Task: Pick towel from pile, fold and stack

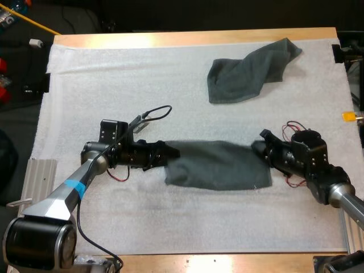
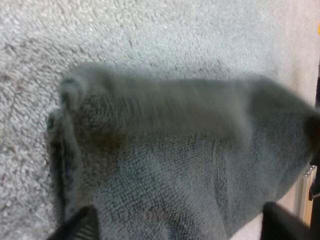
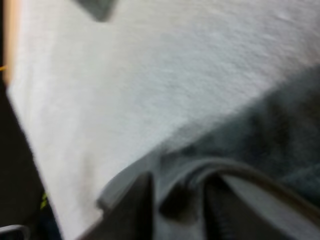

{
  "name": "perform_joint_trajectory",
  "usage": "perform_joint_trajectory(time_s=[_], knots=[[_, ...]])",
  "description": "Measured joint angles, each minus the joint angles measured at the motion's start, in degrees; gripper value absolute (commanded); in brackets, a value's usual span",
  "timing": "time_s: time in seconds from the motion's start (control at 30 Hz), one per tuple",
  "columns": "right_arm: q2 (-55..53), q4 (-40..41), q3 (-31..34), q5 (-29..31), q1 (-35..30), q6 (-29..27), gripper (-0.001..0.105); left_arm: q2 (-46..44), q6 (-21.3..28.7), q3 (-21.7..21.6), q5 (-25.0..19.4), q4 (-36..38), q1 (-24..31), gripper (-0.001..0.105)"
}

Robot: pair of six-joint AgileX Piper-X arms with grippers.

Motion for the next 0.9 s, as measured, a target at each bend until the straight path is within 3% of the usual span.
perform_joint_trajectory(time_s=[0.03,0.1,0.33,0.43,0.7,0.9], knots=[[0.0,-1.65,0.0,-0.51,0.0,-0.39,0.064,-0.26,0.0,0.0,0.0,0.0,0.0,0.06],[0.0,-4.5,0.0,-1.78,0.0,-1.54,0.073,-1.5,0.0,0.0,0.0,0.0,0.0,0.058],[-1.98,-4.97,0.0,-5.66,0.0,-6.86,0.072,-9.13,0.0,0.0,0.0,-0.13,0.0,0.058],[-5.51,-0.36,-0.01,-5.64,0.0,-11.08,0.072,-13.56,0.0,0.0,0.0,-0.13,0.0,0.058],[-17.17,21.41,-2.2,-1.23,0.0,-25.77,0.072,-27.6,0.04,0.0,-0.44,3.46,0.05,0.058],[-22.79,32.39,-4.34,1.14,0.0,-31.18,0.072,-37.5,3.31,0.0,-3.26,10.9,0.05,0.058]])
